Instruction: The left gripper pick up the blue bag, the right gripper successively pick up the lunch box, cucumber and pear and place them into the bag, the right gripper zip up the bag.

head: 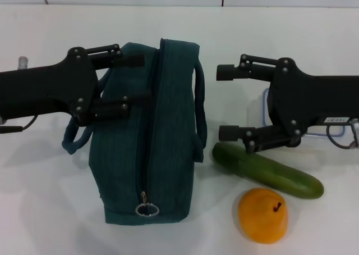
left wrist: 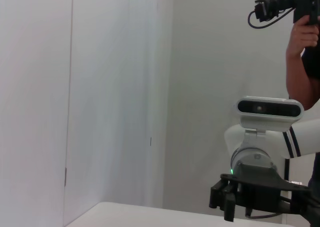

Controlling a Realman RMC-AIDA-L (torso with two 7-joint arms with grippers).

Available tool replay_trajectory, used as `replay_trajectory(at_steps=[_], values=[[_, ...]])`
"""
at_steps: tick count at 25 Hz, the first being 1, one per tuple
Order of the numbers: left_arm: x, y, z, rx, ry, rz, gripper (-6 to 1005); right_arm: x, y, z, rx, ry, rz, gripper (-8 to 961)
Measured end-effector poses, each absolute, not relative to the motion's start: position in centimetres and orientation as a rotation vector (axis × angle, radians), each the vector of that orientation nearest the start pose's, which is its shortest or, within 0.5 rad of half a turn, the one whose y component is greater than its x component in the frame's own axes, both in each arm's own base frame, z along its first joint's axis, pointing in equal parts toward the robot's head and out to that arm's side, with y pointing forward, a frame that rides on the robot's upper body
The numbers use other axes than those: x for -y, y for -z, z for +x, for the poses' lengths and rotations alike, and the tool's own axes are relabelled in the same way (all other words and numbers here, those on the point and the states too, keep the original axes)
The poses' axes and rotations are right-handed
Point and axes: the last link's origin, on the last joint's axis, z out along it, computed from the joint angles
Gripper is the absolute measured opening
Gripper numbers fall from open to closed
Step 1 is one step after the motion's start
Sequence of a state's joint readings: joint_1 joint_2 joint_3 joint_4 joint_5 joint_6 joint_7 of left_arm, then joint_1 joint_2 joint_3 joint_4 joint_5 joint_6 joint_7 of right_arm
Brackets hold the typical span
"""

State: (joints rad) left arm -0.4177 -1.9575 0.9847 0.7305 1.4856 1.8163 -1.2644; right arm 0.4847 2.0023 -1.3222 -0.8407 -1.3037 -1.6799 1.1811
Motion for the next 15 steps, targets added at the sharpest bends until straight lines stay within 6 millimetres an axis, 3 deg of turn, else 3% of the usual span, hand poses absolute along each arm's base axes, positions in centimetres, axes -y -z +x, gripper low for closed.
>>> replay_trajectory(at_steps=[10, 15], values=[[-30.2, -5.8, -23.1, 0.2, 1.123, -2.752, 697, -31.1, -1.8, 16.9, 0.142, -1.173, -2.816, 885], [-31.1, -7.2, -22.7, 0.332, 1.142, -2.727, 696, -31.1, -2.2, 17.2, 0.137, -1.172, -2.801, 884]])
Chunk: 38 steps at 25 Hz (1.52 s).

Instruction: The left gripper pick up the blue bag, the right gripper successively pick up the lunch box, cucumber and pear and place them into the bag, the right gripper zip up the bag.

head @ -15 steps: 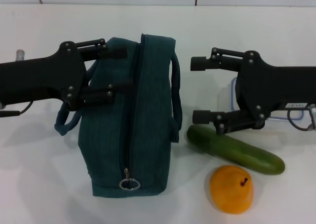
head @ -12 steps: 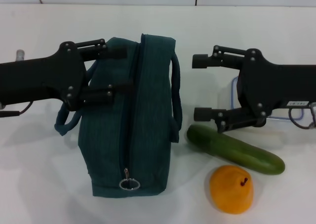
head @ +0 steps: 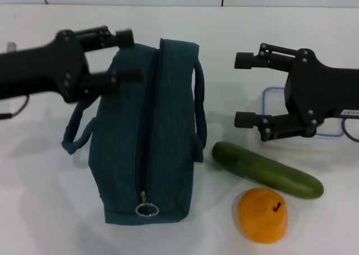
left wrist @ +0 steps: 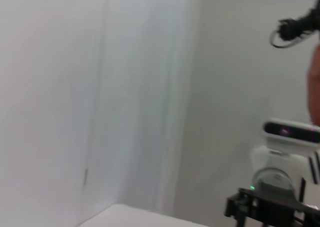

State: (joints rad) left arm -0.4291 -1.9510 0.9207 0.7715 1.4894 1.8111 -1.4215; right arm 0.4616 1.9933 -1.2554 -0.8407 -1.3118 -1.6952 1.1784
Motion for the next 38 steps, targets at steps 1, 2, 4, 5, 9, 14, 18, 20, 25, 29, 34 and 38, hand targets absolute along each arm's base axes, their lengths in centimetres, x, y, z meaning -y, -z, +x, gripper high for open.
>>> replay_trajectory(at_steps=[1, 2, 4, 5, 9, 14, 18, 20, 25, 29, 34, 38], values=[[-31.3, -7.6, -22.6, 0.363, 1.134, -2.723, 696, -31.2, -2.3, 17.3, 0.135, -1.17, -2.801, 884], [-31.5, -8.0, -22.5, 0.413, 1.11, -2.727, 696, -31.2, -2.4, 17.3, 0.134, -1.169, -2.798, 884], [-32.1, -8.7, -22.5, 0.539, 1.02, -2.728, 696, -31.3, -2.5, 17.3, 0.135, -1.167, -2.793, 884], [-32.1, -8.7, -22.5, 0.557, 1.004, -2.729, 696, -31.3, -2.6, 17.4, 0.135, -1.168, -2.79, 884], [-32.0, -8.3, -22.4, 0.691, 0.869, -2.743, 696, -31.3, -3.0, 17.3, 0.156, -1.172, -2.783, 883], [-31.5, -7.1, -22.1, 0.762, 0.722, -2.763, 697, -31.6, -3.3, 17.3, 0.173, -1.154, -2.773, 883], [-31.3, -7.0, -22.1, 0.79, 0.702, -2.747, 697, -31.7, -3.4, 17.2, 0.179, -1.15, -2.773, 882], [-31.3, -7.4, -22.1, 0.79, 0.73, -2.724, 697, -31.8, -3.5, 17.2, 0.183, -1.147, -2.773, 882], [-30.5, -9.1, -22.4, 0.766, 0.84, -2.65, 696, -31.8, -3.6, 17.2, 0.192, -1.142, -2.771, 881], [-29.6, -9.6, -22.9, 0.769, 0.826, -2.627, 696, -31.8, -3.8, 17.3, 0.195, -1.138, -2.768, 881], [-28.7, -9.3, -23.5, 0.818, 0.79, -2.612, 693, -31.9, -4.0, 17.2, 0.2, -1.135, -2.765, 880], [-28.3, -9.1, -23.9, 0.847, 0.775, -2.609, 691, -32.0, -4.0, 17.1, 0.204, -1.136, -2.766, 880]])
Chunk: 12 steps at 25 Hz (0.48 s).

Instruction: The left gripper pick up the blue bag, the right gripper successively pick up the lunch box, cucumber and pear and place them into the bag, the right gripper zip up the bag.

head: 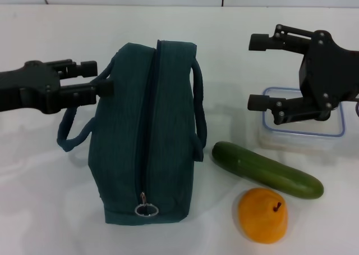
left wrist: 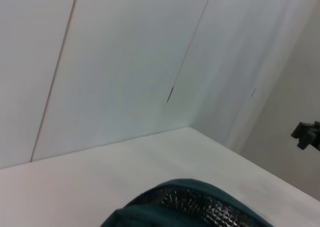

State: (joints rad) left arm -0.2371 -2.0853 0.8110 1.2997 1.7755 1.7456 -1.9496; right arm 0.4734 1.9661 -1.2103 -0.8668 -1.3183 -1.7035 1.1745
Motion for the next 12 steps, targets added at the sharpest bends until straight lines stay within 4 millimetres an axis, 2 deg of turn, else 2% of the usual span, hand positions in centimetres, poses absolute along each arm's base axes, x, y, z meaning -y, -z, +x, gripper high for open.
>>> replay_trajectory(at_steps=[12], values=[[-28.9, -7.5, -23.2, 0.908, 0.774, -2.676, 686, -31.7, -3.6, 17.2, 0.191, -1.139, -2.778, 878]])
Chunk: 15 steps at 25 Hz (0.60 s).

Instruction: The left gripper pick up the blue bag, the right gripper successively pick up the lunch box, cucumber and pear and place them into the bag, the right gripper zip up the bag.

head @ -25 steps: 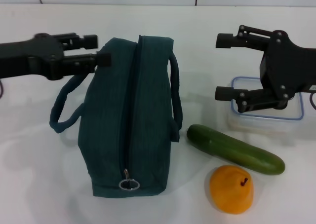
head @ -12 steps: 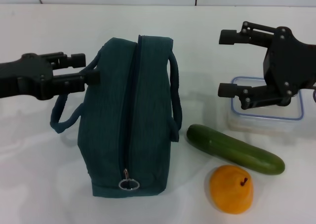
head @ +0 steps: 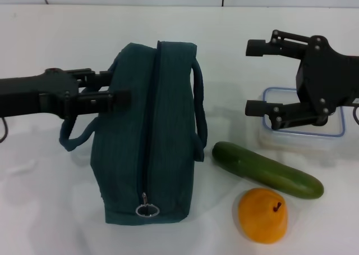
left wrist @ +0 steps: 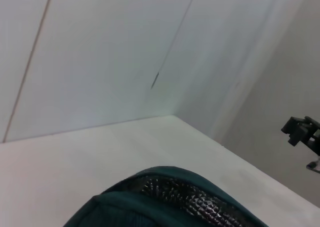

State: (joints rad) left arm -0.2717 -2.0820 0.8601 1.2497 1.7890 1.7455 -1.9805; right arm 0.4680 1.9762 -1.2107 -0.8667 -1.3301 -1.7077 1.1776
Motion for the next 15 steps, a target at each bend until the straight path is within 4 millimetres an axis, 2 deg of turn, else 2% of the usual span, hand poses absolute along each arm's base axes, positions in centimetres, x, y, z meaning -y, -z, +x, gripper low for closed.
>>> replay_trajectory(at_steps=[9, 15], values=[[-30.4, -6.9, -23.4, 0.934, 0.774, -2.682, 681, -31.4, -3.3, 17.5, 0.168, -1.151, -2.774, 877], [-31.0, -6.8, -23.3, 0.88, 0.746, -2.677, 678, -31.3, -3.1, 17.9, 0.139, -1.151, -2.765, 876]])
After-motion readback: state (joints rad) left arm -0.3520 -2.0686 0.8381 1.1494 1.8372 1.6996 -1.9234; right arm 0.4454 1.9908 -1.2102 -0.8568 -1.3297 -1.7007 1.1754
